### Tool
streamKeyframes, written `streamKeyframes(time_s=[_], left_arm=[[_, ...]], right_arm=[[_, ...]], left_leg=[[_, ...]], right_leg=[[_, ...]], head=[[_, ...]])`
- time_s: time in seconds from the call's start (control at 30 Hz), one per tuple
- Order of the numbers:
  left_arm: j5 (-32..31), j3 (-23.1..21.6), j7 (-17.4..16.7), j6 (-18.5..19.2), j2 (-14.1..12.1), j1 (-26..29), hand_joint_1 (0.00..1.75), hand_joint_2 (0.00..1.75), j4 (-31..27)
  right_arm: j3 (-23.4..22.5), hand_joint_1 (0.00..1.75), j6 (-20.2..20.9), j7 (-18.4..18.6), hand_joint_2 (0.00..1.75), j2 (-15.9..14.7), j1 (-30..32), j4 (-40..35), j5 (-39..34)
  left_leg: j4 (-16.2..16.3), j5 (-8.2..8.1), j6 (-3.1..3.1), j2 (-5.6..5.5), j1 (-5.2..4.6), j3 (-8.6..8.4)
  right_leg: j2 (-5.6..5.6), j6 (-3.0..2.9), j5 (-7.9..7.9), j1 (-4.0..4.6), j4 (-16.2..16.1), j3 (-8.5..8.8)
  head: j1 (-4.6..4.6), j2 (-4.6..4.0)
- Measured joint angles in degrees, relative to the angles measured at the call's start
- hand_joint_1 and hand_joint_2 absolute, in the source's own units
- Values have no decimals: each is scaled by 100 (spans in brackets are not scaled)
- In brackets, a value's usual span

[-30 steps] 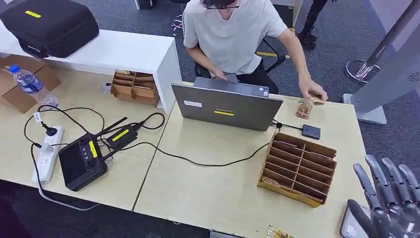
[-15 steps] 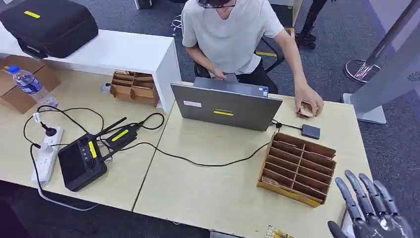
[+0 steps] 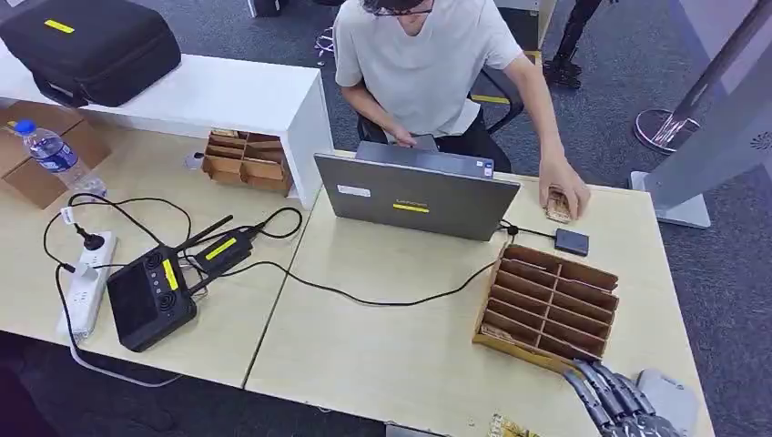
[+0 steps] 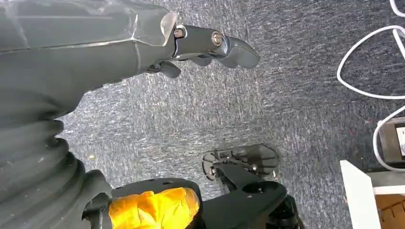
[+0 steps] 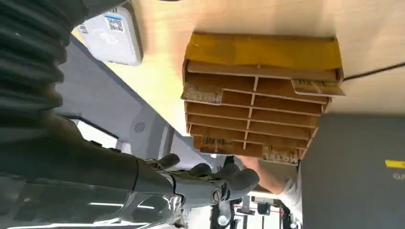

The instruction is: Pass the card to the sensor for recognition and then transmit it.

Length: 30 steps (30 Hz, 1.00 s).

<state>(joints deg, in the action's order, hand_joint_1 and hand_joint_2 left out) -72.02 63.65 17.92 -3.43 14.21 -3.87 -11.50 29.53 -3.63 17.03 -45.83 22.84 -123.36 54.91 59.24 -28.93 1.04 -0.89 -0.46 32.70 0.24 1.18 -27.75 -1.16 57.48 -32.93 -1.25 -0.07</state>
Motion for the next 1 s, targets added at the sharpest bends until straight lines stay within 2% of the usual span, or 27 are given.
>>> streamKeyframes(time_s=[0.33,0.5,0.6,0.73,0.83,1.0], left_arm=[[-72,0,-105,55,-9,-3,0,175,0],[-120,0,-111,85,-7,-5,0,175,0],[-125,0,-111,85,-7,-5,0,175,0],[-171,0,-111,98,-7,-6,0,175,0],[-195,0,-116,107,-7,-6,0,175,0],[-214,0,-116,140,-7,-6,0,175,0]], right_arm=[[387,0,232,-339,175,151,-741,628,-297],[455,0,201,-494,175,570,-1048,1099,-210],[492,0,181,-529,175,717,-1143,1262,-186],[485,0,-70,-757,175,1047,-1285,1502,50],[390,0,-212,-829,175,1368,-1411,1718,234],[147,0,-267,-875,175,1690,-1534,2035,295]], left_leg=[[0,1,0,11,1,-7],[0,1,0,9,0,-8],[0,0,0,8,1,-7],[-1,0,0,10,2,-7],[-1,1,0,9,2,-8],[-1,1,0,8,1,-8]], right_leg=[[11,-1,1,0,1,4],[10,-1,1,0,1,4],[9,-1,1,0,1,4],[11,-1,1,1,1,4],[10,-1,1,1,2,4],[9,-1,1,0,2,6]], head=[[-2,0],[-2,0],[-2,0],[-2,0],[-4,0],[-2,0]])
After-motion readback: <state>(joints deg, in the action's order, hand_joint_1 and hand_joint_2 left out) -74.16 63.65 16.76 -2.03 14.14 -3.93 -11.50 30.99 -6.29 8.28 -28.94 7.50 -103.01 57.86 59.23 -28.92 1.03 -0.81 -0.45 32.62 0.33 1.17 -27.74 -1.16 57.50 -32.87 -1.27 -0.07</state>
